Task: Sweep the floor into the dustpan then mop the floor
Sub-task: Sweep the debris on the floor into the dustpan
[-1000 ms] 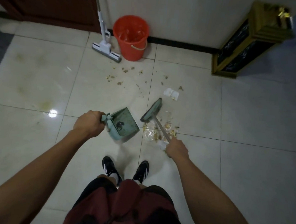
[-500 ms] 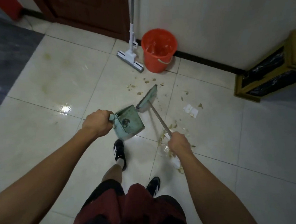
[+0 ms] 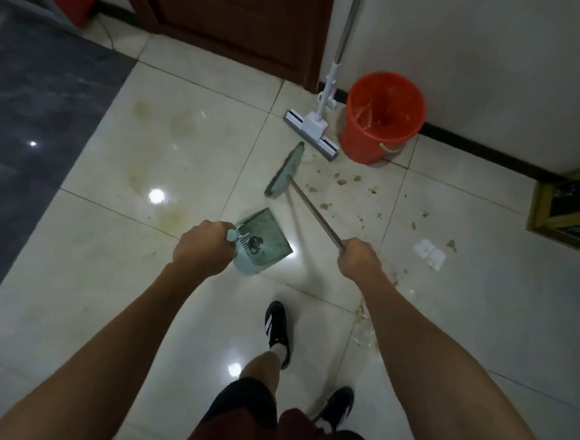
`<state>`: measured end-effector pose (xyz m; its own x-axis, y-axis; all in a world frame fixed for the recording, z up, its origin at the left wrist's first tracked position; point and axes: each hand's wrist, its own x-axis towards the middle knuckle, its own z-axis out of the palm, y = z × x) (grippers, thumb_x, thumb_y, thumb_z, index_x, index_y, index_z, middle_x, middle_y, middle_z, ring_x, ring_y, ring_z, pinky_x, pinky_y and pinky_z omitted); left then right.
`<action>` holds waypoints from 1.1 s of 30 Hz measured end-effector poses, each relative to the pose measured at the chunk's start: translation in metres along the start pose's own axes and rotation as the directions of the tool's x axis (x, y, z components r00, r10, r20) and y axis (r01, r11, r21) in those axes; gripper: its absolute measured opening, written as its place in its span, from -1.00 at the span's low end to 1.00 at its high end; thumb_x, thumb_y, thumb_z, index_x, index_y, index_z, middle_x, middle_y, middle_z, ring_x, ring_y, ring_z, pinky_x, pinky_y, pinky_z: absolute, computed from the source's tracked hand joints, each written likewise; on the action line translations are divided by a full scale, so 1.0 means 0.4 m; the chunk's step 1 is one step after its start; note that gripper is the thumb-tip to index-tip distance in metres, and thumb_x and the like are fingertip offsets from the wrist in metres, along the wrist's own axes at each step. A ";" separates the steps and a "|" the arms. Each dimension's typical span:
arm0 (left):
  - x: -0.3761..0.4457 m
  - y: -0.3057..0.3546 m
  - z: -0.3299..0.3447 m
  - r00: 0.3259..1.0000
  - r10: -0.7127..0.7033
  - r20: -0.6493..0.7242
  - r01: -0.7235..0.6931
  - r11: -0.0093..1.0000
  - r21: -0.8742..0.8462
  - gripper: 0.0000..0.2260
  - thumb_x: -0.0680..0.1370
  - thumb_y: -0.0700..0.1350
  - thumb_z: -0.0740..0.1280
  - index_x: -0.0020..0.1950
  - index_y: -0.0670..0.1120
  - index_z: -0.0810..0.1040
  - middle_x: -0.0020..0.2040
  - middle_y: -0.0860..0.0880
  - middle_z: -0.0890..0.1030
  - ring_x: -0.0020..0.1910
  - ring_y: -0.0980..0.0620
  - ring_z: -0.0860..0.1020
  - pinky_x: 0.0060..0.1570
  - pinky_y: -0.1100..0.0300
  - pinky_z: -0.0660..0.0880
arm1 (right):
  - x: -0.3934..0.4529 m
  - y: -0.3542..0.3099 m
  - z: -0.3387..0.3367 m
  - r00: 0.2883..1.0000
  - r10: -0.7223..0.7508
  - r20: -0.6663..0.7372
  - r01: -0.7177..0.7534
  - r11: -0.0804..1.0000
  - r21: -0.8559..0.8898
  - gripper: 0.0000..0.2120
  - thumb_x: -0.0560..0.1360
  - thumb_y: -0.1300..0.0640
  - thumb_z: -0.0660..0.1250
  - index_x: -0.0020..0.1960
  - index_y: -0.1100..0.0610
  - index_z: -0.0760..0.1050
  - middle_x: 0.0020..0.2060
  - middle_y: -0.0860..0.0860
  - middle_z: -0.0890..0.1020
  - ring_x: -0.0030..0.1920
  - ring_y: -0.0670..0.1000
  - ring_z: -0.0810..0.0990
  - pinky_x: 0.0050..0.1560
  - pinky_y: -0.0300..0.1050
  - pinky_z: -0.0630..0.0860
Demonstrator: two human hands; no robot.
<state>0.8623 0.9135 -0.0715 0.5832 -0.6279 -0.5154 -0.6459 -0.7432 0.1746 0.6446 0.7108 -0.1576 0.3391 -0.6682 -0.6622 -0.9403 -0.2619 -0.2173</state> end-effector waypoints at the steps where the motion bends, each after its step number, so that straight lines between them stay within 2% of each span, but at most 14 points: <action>1: 0.023 -0.010 -0.010 1.000 0.006 -0.002 -0.006 1.000 0.008 -0.89 0.58 -0.06 0.29 -0.03 -0.02 0.60 -0.25 0.01 0.59 -0.31 0.01 0.56 -0.31 0.18 0.51 | 0.018 -0.027 -0.001 1.000 0.001 0.002 -0.001 1.000 0.016 -0.71 0.58 0.10 0.21 0.24 0.12 0.55 0.00 0.12 0.62 -0.11 0.14 0.58 -0.03 -0.08 0.56; 3: 0.066 -0.025 -0.032 1.000 0.016 -0.012 -0.016 1.000 0.021 -0.88 0.58 -0.06 0.28 -0.03 -0.03 0.60 -0.25 0.01 0.59 -0.34 0.02 0.56 -0.35 0.20 0.49 | 0.051 -0.074 -0.008 1.000 0.016 0.020 -0.017 0.998 0.057 -0.71 0.56 0.11 0.22 0.24 0.13 0.55 0.02 0.13 0.64 -0.08 0.16 0.62 -0.07 -0.06 0.60; 4: 0.086 -0.030 -0.043 1.000 0.022 -0.016 -0.021 0.999 0.029 -0.88 0.57 -0.07 0.28 -0.04 -0.04 0.60 -0.25 0.00 0.60 -0.34 0.01 0.57 -0.37 0.21 0.47 | 0.066 -0.095 -0.011 0.999 0.029 0.039 -0.033 0.996 0.087 -0.70 0.55 0.14 0.22 0.24 0.13 0.55 -0.01 0.14 0.64 -0.10 0.16 0.63 -0.15 -0.07 0.61; 6: 0.118 -0.034 -0.060 0.999 0.033 -0.021 -0.031 0.998 0.052 -0.90 0.56 -0.09 0.29 -0.06 -0.04 0.60 -0.24 -0.01 0.61 -0.33 -0.03 0.57 -0.38 0.21 0.45 | 0.093 -0.131 -0.017 0.994 0.038 0.100 -0.051 0.991 0.126 -0.68 0.52 0.19 0.21 0.23 0.15 0.55 -0.11 0.14 0.62 -0.24 0.13 0.62 -0.37 -0.15 0.53; 8: 0.140 -0.039 -0.070 0.999 0.038 -0.017 -0.037 0.998 0.056 -0.91 0.56 -0.11 0.29 -0.08 -0.04 0.59 -0.26 -0.01 0.60 -0.34 -0.03 0.56 -0.42 0.24 0.39 | 0.122 -0.155 -0.017 0.989 0.031 0.146 -0.051 0.990 0.131 -0.67 0.50 0.24 0.18 0.21 0.20 0.56 -0.16 0.15 0.60 -0.30 0.12 0.59 -0.46 -0.20 0.46; 11: 0.168 -0.055 -0.068 0.999 0.040 -0.001 -0.040 0.998 0.048 -0.91 0.58 -0.11 0.29 -0.07 -0.04 0.58 -0.29 0.04 0.54 -0.35 0.00 0.54 -0.48 0.28 0.29 | 0.163 -0.177 -0.014 0.986 0.045 0.159 -0.068 0.988 0.142 -0.68 0.52 0.26 0.19 0.24 0.21 0.52 -0.07 0.19 0.60 -0.20 0.17 0.63 -0.33 -0.09 0.57; 13: 0.184 -0.067 -0.069 0.999 0.034 -0.001 -0.034 0.999 0.032 -0.90 0.58 -0.11 0.28 -0.07 -0.02 0.59 -0.29 0.05 0.54 -0.34 0.01 0.55 -0.49 0.29 0.29 | 0.179 -0.186 -0.012 0.983 0.065 0.171 -0.090 0.985 0.144 -0.71 0.56 0.26 0.19 0.25 0.23 0.49 0.00 0.23 0.59 -0.13 0.21 0.66 -0.22 0.02 0.65; 14: 0.189 -0.073 -0.072 1.000 0.031 -0.001 -0.031 0.999 0.029 -0.90 0.58 -0.11 0.28 -0.06 -0.02 0.59 -0.28 0.05 0.55 -0.34 0.01 0.56 -0.49 0.29 0.30 | 0.180 -0.189 -0.012 0.982 0.075 0.175 -0.101 0.984 0.144 -0.72 0.57 0.27 0.17 0.25 0.24 0.48 -0.01 0.24 0.59 -0.14 0.22 0.67 -0.23 0.04 0.65; 16: 0.198 -0.080 -0.074 0.999 0.033 0.011 -0.034 0.999 0.029 -0.90 0.59 -0.10 0.29 -0.05 -0.02 0.59 -0.27 0.04 0.57 -0.34 0.02 0.57 -0.48 0.29 0.33 | 0.176 -0.184 -0.011 0.982 0.091 0.164 -0.109 0.988 0.107 -0.71 0.59 0.26 0.16 0.28 0.22 0.46 -0.03 0.23 0.59 -0.17 0.21 0.66 -0.31 -0.02 0.60; 20: 0.203 -0.080 -0.072 0.999 0.048 0.014 -0.048 0.998 0.031 -0.90 0.57 -0.10 0.28 -0.05 -0.03 0.59 -0.28 0.03 0.58 -0.36 0.04 0.57 -0.46 0.27 0.37 | 0.152 -0.139 -0.013 0.984 0.101 0.147 -0.102 0.995 0.002 -0.70 0.57 0.23 0.16 0.27 0.23 0.47 -0.15 0.12 0.52 -0.25 0.12 0.58 -0.31 -0.10 0.50; 24: 0.188 -0.060 -0.067 0.998 0.061 0.013 -0.061 0.998 0.035 -0.91 0.53 -0.10 0.28 -0.06 -0.03 0.58 -0.26 0.01 0.60 -0.33 -0.02 0.59 -0.41 0.24 0.42 | 0.128 -0.078 -0.023 0.971 0.165 0.172 -0.168 0.986 0.000 -0.73 0.59 0.24 0.15 0.22 0.23 0.51 -0.15 0.17 0.57 -0.32 0.11 0.61 -0.36 -0.12 0.49; 27: 0.177 -0.040 -0.064 0.996 0.087 0.002 -0.087 0.995 0.047 -0.89 0.53 -0.11 0.26 -0.04 -0.04 0.59 -0.23 -0.02 0.62 -0.29 -0.05 0.61 -0.33 0.20 0.50 | 0.103 -0.025 -0.027 0.970 0.184 0.158 -0.182 0.983 -0.032 -0.73 0.60 0.20 0.14 0.21 0.23 0.52 -0.20 0.09 0.53 -0.42 0.00 0.49 -0.38 -0.16 0.45; 30: 0.165 -0.015 -0.060 0.995 0.104 -0.007 -0.104 0.993 0.056 -0.88 0.55 -0.10 0.25 -0.03 -0.04 0.58 -0.22 -0.04 0.62 -0.29 -0.07 0.62 -0.27 0.14 0.59 | 0.066 0.032 -0.027 0.968 0.205 0.145 -0.199 0.979 -0.050 -0.74 0.59 0.19 0.15 0.20 0.20 0.51 -0.20 0.09 0.52 -0.40 0.01 0.48 -0.48 -0.20 0.36; 33: 0.144 0.027 -0.051 0.993 0.121 -0.010 -0.120 0.990 0.074 -0.86 0.55 -0.12 0.23 -0.02 -0.05 0.58 -0.21 -0.05 0.62 -0.28 -0.09 0.62 -0.22 0.07 0.64 | 0.023 0.096 -0.024 0.963 0.223 0.149 -0.220 0.975 -0.037 -0.72 0.58 0.18 0.17 0.23 0.23 0.51 -0.03 0.16 0.60 -0.23 0.10 0.58 -0.30 -0.15 0.48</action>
<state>0.8989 0.8645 -0.0820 0.5055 -0.7157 -0.4819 -0.7458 -0.6433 0.1730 0.6119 0.6881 -0.1651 0.1129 -0.5987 -0.7930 -0.9902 -0.1342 -0.0397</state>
